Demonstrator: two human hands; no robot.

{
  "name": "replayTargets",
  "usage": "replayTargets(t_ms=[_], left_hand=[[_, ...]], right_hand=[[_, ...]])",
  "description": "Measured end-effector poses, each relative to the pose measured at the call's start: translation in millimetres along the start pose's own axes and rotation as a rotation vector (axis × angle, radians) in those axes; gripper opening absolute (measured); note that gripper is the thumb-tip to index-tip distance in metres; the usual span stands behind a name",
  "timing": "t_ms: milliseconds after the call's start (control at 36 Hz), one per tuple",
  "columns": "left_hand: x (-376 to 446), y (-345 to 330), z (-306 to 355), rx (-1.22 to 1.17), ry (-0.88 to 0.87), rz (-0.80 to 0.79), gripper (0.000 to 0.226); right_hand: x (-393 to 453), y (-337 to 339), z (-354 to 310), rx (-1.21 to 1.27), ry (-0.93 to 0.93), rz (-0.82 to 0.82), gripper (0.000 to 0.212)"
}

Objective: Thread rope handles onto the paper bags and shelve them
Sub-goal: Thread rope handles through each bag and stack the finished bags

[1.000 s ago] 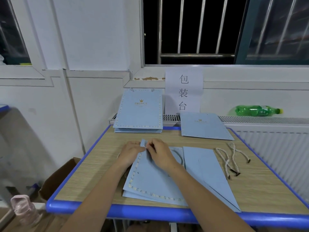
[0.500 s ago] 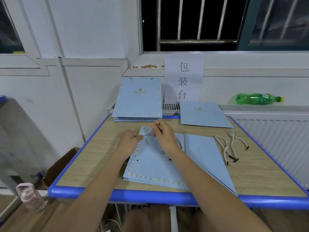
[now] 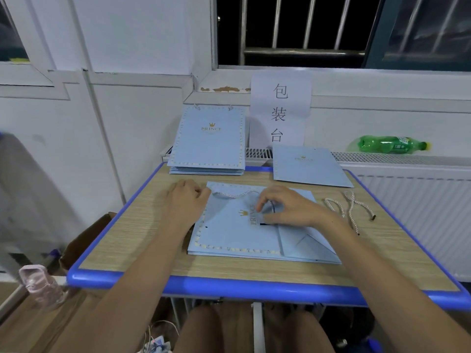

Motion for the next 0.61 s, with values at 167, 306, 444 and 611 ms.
replayTargets(t_ms=[167, 306, 444, 611], left_hand=[[-4, 25, 2, 0.179, -0.087, -0.042, 0.046], [-21, 34, -2, 0.061, -0.058, -0.293, 0.047], [-26, 40, -11, -0.138, -0.027, -0.396, 0.044], [-26, 39, -14, -0.259, 0.089, -0.427, 0.047]], right_hand=[[-8, -6, 1, -0.082, 0.045, -0.012, 0.005], [-6, -19, -14, -0.15, 0.076, 0.11, 0.011], [-2, -37, -31, 0.014, 0.038, 0.279, 0.009], [4, -53, -50, 0.22, 0.004, 0.237, 0.009]])
Point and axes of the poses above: each hand's wrist, its own x-axis towards the middle knuckle, its own y-axis out of the back of the hand, z = x × y, the point moved 1 cm from there along x, towards the middle knuckle, and after that the axes turned 15 degrees about z, right-handed, at the moved point
